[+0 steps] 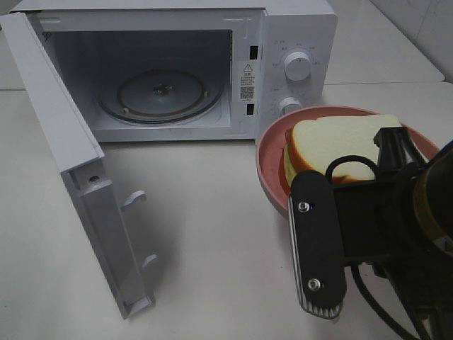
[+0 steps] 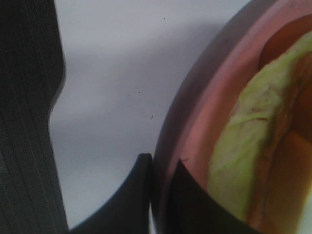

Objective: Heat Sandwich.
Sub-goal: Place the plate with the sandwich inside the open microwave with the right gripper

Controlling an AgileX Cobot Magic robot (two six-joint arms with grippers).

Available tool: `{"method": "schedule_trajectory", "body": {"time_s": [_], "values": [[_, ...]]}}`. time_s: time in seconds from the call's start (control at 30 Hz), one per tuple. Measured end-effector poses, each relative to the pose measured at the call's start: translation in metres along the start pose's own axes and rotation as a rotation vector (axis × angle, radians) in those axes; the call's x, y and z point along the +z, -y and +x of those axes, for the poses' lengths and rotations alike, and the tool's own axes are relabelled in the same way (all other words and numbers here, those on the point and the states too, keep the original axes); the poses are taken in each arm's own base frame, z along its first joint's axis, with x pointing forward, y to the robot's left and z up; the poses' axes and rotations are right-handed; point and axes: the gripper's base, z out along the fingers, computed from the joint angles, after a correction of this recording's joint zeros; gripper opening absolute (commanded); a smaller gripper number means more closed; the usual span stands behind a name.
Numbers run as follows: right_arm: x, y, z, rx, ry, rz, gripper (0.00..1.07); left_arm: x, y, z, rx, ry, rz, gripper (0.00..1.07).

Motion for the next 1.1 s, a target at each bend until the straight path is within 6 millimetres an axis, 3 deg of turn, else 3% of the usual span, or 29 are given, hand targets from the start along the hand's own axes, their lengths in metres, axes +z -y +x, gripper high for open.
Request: {"method": "schedule_trajectory", "body": {"time_s": [0.23,0.37,0.7,1.1], "values": [[0.001,0.003,-0.004,-0.16,0.057,0.019,0.0,0.0,0.0,0.0,0.0,0.0,0.0,0.97],[0.008,0.018,0.0,-0.257,0.086,0.038,0.0,0.0,0.0,0.0,0.0,0.0,0.0,0.97],[0.016,0.032,0.004,-0.449,0.186,0.038,0.0,0.0,0.0,0.0,0.0,0.0,0.0,0.97],[0.03,0.052,0.023,-0.658,0.274,0.03,0.0,0.0,0.0,0.0,0.0,0.0,0.0,0.97]]}}
